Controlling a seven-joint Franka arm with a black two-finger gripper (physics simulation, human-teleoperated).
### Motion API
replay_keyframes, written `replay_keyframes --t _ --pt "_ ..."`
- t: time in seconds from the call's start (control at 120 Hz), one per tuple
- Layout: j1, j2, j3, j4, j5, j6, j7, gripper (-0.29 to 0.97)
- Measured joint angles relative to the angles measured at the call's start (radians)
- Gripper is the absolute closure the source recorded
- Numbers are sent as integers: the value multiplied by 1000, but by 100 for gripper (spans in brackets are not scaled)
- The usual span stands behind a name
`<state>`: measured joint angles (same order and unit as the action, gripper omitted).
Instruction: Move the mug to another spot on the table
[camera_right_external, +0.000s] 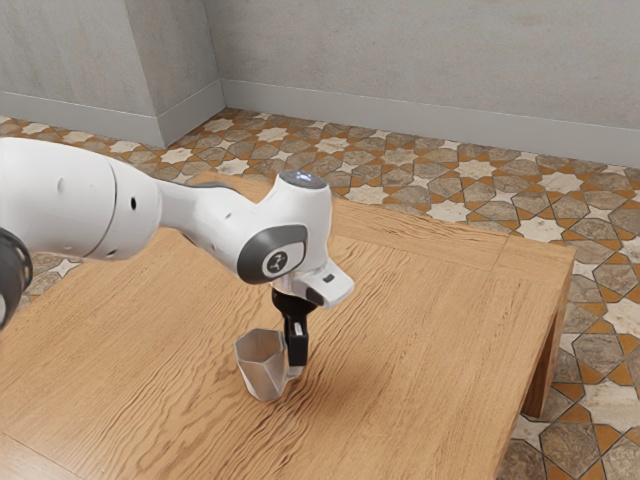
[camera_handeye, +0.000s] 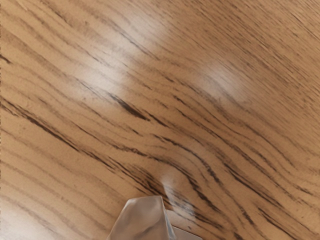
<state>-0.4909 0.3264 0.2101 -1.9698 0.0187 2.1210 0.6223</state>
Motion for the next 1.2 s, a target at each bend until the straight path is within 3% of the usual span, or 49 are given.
replay_keyframes --t 0.425,0.625,0.983,1.2 --pt "2 27 14 -5 -3 20 -1 2" --pt "1 29 14 -4 -3 30 -5 38" --pt "0 19 15 7 11 33 -23 61" --pt "-1 18 13 21 33 32 -36 67"
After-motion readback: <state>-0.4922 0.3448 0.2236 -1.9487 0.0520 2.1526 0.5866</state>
